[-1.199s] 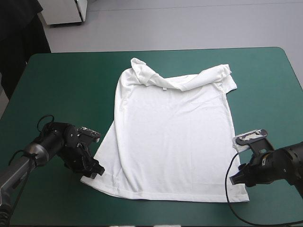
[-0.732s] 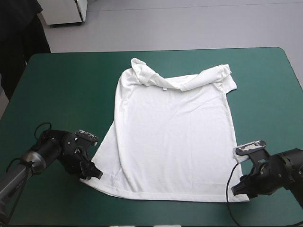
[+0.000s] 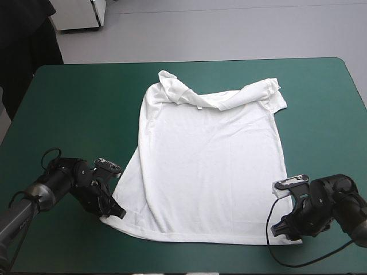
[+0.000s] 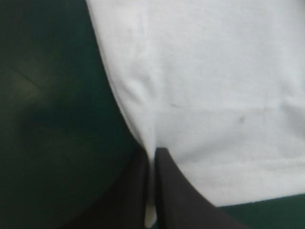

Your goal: Fold the cloth

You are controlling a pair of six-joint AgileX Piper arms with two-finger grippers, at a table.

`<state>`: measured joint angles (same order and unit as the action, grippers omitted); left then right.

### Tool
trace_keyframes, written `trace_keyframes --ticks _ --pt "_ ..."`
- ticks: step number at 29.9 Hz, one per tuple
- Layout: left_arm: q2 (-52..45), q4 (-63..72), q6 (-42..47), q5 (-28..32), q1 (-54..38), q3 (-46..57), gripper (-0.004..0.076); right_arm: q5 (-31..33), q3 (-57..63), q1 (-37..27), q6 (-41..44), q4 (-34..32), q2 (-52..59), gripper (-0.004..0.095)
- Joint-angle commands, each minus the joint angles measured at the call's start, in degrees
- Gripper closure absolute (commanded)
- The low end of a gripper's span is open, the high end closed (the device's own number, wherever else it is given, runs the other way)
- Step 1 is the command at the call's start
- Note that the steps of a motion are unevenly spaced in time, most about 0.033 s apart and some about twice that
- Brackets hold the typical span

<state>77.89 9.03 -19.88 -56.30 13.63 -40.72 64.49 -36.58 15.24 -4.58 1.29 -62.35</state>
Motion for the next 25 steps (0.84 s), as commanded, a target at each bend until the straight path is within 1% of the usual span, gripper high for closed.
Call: trace_keyframes --ticks 1,11,13,15,18,20,21,25 --pt "0.53 5.25 -0.24 -0.62 0.50 1.43 0.0746 -1.50 -1.01 0.03 -0.87 0.46 -2.40 0.0379" --pt "0.53 5.25 -0.37 -0.62 0.50 1.43 0.0746 -4.33 0.99 0.03 -0.87 0.69 -7.54 0.0381" --pt "0.53 5.25 -0.37 -0.62 0.50 1.43 0.0746 -5.15 2.30 0.03 -0.87 1.43 -8.14 0.0400" --pt "0.53 5.25 -0.37 -0.62 0.50 1.43 0.0746 -5.95 3.74 0.03 -0.87 2.44 -8.51 0.0469" --pt "0.53 5.25 -0.37 -0.73 0.50 1.21 0.0746 -6.50 4.87 0.03 -3.57 5.02 -8.61 0.0688" --pt "0.53 5.25 -0.37 -1.25 0.50 0.79 0.0746 -6.63 5.00 0.03 -5.97 7.08 -8.61 0.0874" --pt "0.53 5.25 -0.37 -1.51 0.50 0.31 0.0746 -6.93 5.00 0.03 -6.40 7.76 -8.61 0.0922" --pt "0.07 6.20 -0.37 -2.29 0.50 -2.72 0.0746 -8.19 5.00 0.03 -7.06 10.15 -8.61 0.0922"
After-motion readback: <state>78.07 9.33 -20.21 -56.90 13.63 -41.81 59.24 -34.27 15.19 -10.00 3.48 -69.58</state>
